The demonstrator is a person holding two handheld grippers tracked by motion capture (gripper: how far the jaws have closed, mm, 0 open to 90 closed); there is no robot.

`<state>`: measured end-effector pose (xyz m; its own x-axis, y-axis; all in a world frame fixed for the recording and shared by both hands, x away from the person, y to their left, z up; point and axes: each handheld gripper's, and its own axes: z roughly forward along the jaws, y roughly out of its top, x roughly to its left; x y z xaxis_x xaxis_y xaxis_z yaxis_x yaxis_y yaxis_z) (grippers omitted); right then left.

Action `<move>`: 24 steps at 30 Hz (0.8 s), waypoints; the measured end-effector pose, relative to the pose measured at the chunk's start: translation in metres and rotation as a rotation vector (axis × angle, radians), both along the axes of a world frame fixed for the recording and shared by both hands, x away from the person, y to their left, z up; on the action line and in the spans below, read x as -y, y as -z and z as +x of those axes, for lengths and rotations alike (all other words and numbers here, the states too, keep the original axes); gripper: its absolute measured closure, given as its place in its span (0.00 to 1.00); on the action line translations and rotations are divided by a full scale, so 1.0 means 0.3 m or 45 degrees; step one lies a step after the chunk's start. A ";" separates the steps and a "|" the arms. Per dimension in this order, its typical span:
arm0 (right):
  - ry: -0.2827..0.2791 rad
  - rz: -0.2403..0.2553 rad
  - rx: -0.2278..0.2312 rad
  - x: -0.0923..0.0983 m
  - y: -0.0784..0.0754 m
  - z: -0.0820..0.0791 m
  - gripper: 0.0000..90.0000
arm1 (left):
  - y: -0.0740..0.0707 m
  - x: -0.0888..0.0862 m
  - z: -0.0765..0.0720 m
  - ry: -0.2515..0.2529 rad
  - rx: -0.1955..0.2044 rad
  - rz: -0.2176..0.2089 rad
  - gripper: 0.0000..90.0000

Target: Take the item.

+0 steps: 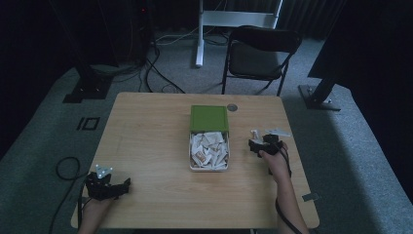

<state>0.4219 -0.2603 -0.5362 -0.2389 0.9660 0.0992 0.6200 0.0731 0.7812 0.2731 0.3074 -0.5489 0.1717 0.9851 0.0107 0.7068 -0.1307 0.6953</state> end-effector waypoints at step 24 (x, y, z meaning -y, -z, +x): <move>0.062 -0.026 -0.011 0.031 0.042 -0.204 0.15 | 0.000 0.000 0.000 0.000 0.000 0.000 0.03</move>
<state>0.3606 -0.2698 -0.5490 -0.1911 0.9782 0.0809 0.6302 0.0591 0.7742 0.2731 0.3074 -0.5488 0.1718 0.9851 0.0110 0.7068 -0.1310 0.6951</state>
